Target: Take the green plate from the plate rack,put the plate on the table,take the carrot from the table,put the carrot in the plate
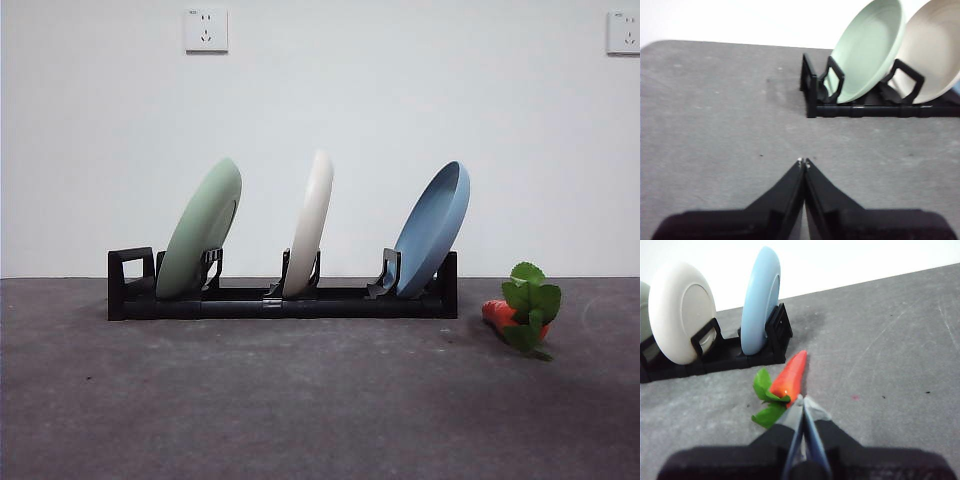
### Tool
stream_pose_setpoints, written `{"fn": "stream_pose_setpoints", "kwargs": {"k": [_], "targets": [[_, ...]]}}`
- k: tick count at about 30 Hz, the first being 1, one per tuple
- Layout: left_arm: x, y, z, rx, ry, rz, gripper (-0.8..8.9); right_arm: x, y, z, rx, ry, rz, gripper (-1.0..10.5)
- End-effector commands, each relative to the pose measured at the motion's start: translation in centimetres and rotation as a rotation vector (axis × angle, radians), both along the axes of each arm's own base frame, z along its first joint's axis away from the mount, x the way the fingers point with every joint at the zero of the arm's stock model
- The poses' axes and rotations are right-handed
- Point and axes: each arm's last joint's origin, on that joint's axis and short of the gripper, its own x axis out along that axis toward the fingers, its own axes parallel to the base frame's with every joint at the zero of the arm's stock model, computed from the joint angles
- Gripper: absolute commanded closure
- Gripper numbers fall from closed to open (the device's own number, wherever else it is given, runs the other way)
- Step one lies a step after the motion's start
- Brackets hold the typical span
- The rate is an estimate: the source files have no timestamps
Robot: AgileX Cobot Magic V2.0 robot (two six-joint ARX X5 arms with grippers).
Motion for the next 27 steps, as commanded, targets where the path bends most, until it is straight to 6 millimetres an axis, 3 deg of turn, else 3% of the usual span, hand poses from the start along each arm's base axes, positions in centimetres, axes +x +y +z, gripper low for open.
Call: {"fn": "stream_pose_setpoints", "kwargs": {"k": [1, 11, 16, 21, 27], "targets": [[-0.3, -0.1, 1.9, -0.072, -0.064, -0.015, 8.22, -0.2, 0.0, 1.4, 0.063, -0.045, -0.006, 9.6], [-1.5, -0.2, 10.1, -0.082, -0.176, -0.086, 8.21, -0.3, 0.1, 9.4, 0.069, -0.103, 0.025, 9.6], [-1.2, -0.5, 14.3, -0.063, -0.134, -0.195, 8.22, 0.5, 0.5, 14.2, -0.019, 0.012, 0.137, 9.6], [-0.5, -0.9, 17.1, -0.020, -0.008, -0.329, 8.22, 1.5, 0.8, 18.4, -0.110, 0.172, 0.252, 9.6], [0.1, -1.2, 19.2, 0.031, 0.144, -0.445, 8.22, 2.4, 1.0, 21.0, -0.207, 0.386, 0.319, 9.6]]}}
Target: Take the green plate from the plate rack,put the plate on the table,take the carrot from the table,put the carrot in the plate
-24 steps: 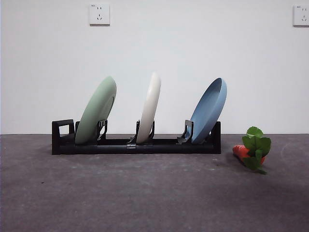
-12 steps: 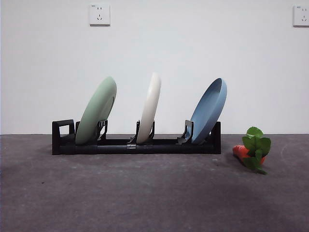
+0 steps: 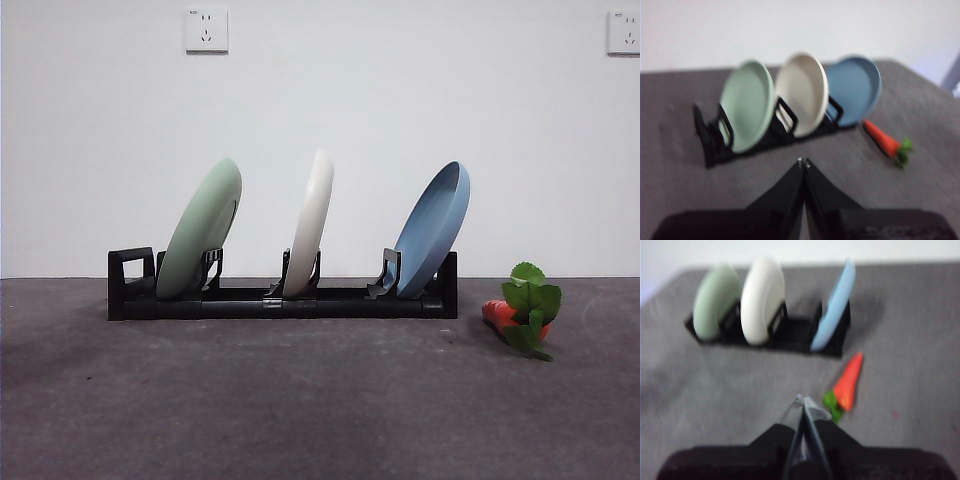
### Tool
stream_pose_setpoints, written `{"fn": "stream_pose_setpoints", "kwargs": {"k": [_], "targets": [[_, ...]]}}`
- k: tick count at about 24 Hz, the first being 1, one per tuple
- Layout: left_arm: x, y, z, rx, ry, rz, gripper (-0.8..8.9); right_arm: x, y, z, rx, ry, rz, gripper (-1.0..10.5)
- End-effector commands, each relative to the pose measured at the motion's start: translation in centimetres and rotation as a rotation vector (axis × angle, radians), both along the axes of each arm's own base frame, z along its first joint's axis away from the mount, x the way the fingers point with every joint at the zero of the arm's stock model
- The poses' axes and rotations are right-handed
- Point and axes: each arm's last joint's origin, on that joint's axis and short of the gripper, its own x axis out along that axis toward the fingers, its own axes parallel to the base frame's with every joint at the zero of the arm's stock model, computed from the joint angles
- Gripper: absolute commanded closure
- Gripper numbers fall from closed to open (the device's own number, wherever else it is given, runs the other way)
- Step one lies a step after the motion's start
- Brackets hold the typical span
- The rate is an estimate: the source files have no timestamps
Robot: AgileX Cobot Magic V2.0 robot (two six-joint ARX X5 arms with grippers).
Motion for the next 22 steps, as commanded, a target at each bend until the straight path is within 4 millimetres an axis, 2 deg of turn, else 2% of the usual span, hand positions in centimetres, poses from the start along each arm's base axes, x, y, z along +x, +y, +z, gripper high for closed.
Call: {"fn": "stream_pose_setpoints", "kwargs": {"k": [1, 6, 9, 10, 11, 12, 13, 18, 22], "targets": [[0.1, 0.0, 0.7, 0.069, 0.029, -0.050, 8.22, 0.2, 0.0, 0.5, -0.078, 0.071, 0.048, 9.6], [0.4, -0.1, 1.3, 0.098, 0.101, -0.066, 8.22, 0.6, 0.1, 0.0, -0.101, 0.169, 0.061, 9.6], [0.4, 0.0, 1.4, 0.098, 0.103, -0.063, 8.10, 0.6, 0.1, 0.0, -0.103, 0.171, 0.058, 9.0], [0.4, 0.0, 1.3, 0.092, 0.107, -0.058, 7.52, 0.6, 0.1, 0.0, -0.102, 0.170, 0.058, 7.7], [0.4, 0.0, 1.4, 0.081, 0.114, -0.051, 5.83, 0.6, 0.1, 0.0, -0.102, 0.170, 0.058, 5.8], [0.4, 0.0, 1.4, 0.081, 0.114, -0.051, 3.37, 0.6, 0.1, 0.0, -0.102, 0.170, 0.058, 3.6], [0.5, 0.0, 1.4, 0.081, 0.113, -0.051, 2.19, 0.6, 0.1, 0.0, -0.102, 0.170, 0.058, 2.8], [1.4, -0.1, 1.3, 0.080, 0.118, -0.053, 2.16, 0.7, 0.1, 0.0, -0.100, 0.173, 0.057, 2.9], [3.7, -0.4, 1.4, 0.079, 0.093, -0.079, 2.16, 0.7, 0.1, 0.0, -0.100, 0.174, 0.057, 2.9]]}}
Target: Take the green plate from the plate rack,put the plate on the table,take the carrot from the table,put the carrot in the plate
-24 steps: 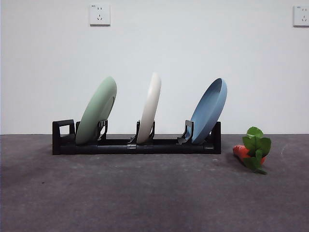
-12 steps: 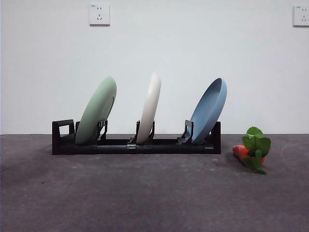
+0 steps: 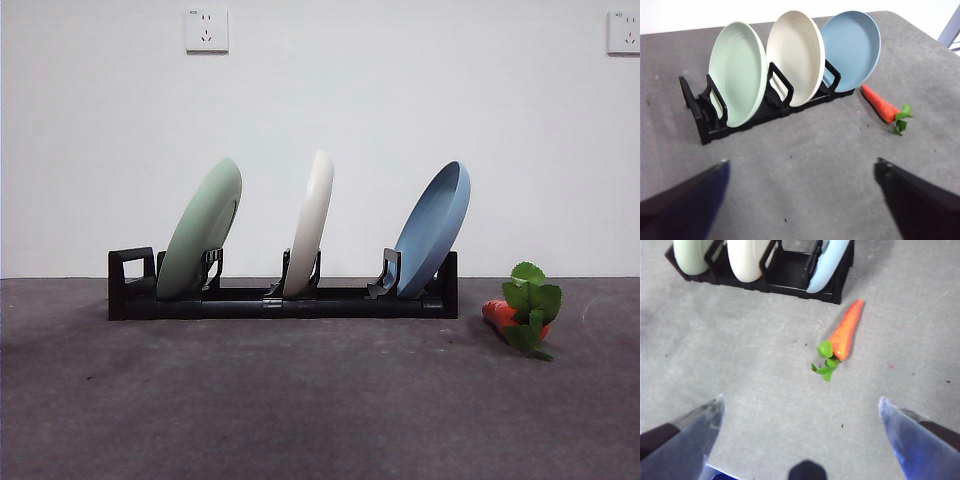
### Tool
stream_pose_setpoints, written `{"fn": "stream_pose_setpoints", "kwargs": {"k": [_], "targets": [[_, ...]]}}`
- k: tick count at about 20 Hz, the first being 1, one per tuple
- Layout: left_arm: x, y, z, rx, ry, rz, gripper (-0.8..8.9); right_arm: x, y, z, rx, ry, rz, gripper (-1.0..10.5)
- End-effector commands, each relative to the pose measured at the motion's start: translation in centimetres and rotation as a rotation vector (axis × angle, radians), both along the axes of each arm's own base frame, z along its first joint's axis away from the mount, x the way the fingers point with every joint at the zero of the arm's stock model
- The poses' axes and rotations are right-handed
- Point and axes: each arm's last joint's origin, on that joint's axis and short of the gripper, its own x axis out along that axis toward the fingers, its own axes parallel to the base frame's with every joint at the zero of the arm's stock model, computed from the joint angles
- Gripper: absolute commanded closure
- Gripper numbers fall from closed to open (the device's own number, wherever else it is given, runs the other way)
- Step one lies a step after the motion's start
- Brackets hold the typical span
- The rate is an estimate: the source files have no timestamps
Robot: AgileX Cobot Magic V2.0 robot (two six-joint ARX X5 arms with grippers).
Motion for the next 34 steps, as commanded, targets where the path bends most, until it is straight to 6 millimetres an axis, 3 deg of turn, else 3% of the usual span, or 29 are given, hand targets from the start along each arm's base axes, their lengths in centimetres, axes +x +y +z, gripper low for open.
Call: {"fn": "stream_pose_setpoints", "kwargs": {"k": [1, 7, 14, 18, 23, 24, 28, 29, 34], "targets": [[1.6, -0.4, 0.3, -0.007, -0.050, -0.029, 2.16, 0.0, 0.0, 0.1, -0.002, -0.008, 0.004, 2.9], [8.9, -3.7, -0.4, -0.051, -0.154, -0.123, 2.16, 0.4, 0.1, 0.0, -0.003, 0.005, 0.005, 2.9], [19.0, -7.8, -3.6, 0.048, -0.128, -0.053, 2.16, 0.8, 0.1, -0.4, -0.008, 0.049, 0.004, 2.9], [23.3, -8.9, -6.5, 0.090, -0.046, -0.020, 2.16, 0.6, 0.1, -0.6, -0.011, 0.074, 0.004, 2.9], [24.9, -9.6, -9.3, 0.130, 0.031, 0.000, 2.23, 0.5, 0.1, -0.7, -0.012, 0.089, 0.004, 2.9], [24.9, -9.7, -9.5, 0.140, 0.039, 0.009, 2.69, 0.5, 0.1, -0.7, -0.012, 0.089, 0.004, 2.9], [24.8, -9.9, -9.6, 0.138, 0.049, -0.004, 7.41, 0.5, 0.1, -0.7, -0.012, 0.088, 0.004, 2.9], [24.7, -9.9, -9.7, 0.138, 0.053, -0.006, 8.01, 0.5, 0.1, -0.7, -0.012, 0.089, 0.004, 2.9], [24.6, -10.0, -9.6, 0.115, 0.066, -0.036, 8.22, 0.5, 0.1, -0.7, -0.012, 0.089, 0.004, 2.9]]}}
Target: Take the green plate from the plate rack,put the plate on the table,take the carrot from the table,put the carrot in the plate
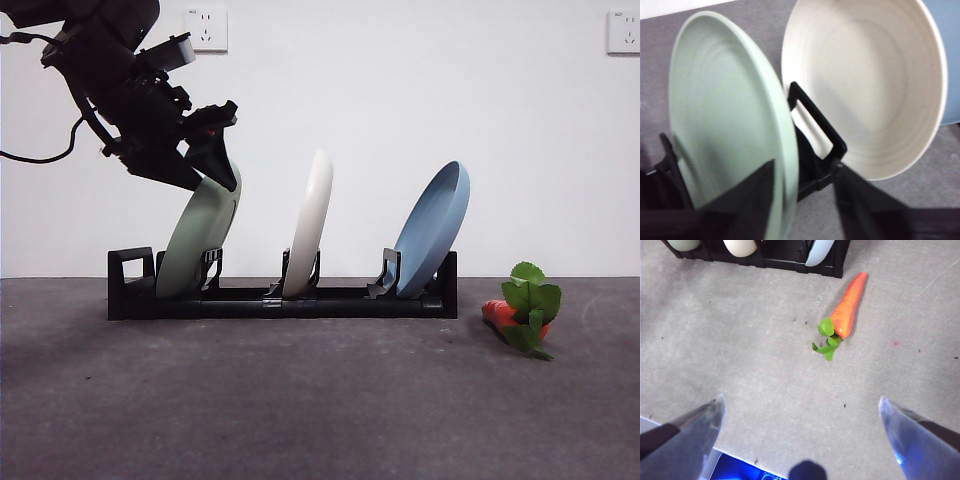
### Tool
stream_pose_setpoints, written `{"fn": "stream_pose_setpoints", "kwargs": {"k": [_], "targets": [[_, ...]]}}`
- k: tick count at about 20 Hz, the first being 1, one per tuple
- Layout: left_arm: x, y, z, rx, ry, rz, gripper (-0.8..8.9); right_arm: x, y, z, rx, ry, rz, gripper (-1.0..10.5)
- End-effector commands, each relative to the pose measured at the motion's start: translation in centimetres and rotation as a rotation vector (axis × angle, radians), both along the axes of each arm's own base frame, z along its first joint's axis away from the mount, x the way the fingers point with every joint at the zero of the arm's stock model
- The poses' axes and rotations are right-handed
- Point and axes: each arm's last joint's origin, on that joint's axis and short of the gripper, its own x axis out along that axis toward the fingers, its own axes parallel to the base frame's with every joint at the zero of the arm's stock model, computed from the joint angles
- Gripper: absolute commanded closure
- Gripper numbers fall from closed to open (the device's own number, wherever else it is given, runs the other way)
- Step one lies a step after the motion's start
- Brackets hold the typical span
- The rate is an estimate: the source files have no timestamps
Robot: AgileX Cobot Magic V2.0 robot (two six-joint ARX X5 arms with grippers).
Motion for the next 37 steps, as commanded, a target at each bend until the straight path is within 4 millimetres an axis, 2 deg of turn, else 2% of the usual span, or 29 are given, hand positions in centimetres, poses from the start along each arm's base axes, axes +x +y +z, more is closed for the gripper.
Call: {"fn": "stream_pose_setpoints", "kwargs": {"k": [1, 4, 7, 12, 16, 19, 21, 24, 27, 29, 33, 37], "targets": [[0.1, -0.2, 0.0, -0.012, 0.003, -0.023, 8.22, 0.0, 0.0, 0.1, -0.002, -0.006, 0.004, 2.9], [-0.2, -0.1, 0.9, -0.019, -0.018, -0.024, 8.22, 0.0, 0.0, 0.1, -0.002, -0.006, 0.004, 2.9], [-0.9, 0.1, 2.6, -0.029, -0.055, -0.025, 8.22, 0.0, 0.0, 0.1, -0.001, -0.006, 0.005, 2.9], [-3.5, 0.9, 7.2, -0.062, -0.182, -0.028, 8.22, 0.0, 0.0, 0.1, -0.001, -0.007, 0.005, 2.9], [-7.2, 1.7, 10.9, -0.095, -0.224, -0.077, 8.22, 0.0, 0.0, 0.1, -0.001, -0.007, 0.005, 2.9], [-11.6, 1.6, 13.0, -0.069, -0.212, -0.152, 8.22, 0.0, 0.0, 0.1, 0.000, -0.011, 0.005, 2.9], [-14.5, 0.9, 13.5, -0.005, -0.189, -0.234, 8.22, 0.0, 0.0, 0.1, 0.000, -0.011, 0.005, 2.9], [-17.7, -1.2, 12.9, 0.145, -0.133, -0.348, 8.21, 0.0, 0.0, 0.1, 0.000, -0.011, 0.005, 2.9], [-20.3, -4.6, 11.2, 0.333, -0.077, -0.456, 8.20, 0.0, 0.0, 0.1, 0.003, -0.010, 0.002, 2.9], [-21.2, -7.2, 10.0, 0.421, -0.063, -0.515, 8.20, 0.1, 0.0, 0.1, 0.003, -0.012, 0.002, 2.9], [-21.6, -11.8, 6.0, 0.597, 0.014, -0.627, 8.20, 0.1, 0.0, 0.1, 0.003, -0.013, 0.002, 2.9], [-20.4, -15.4, 1.3, 0.720, 0.092, -0.675, 8.20, 0.1, 0.0, 0.1, 0.005, -0.012, 0.000, 2.9]]}}
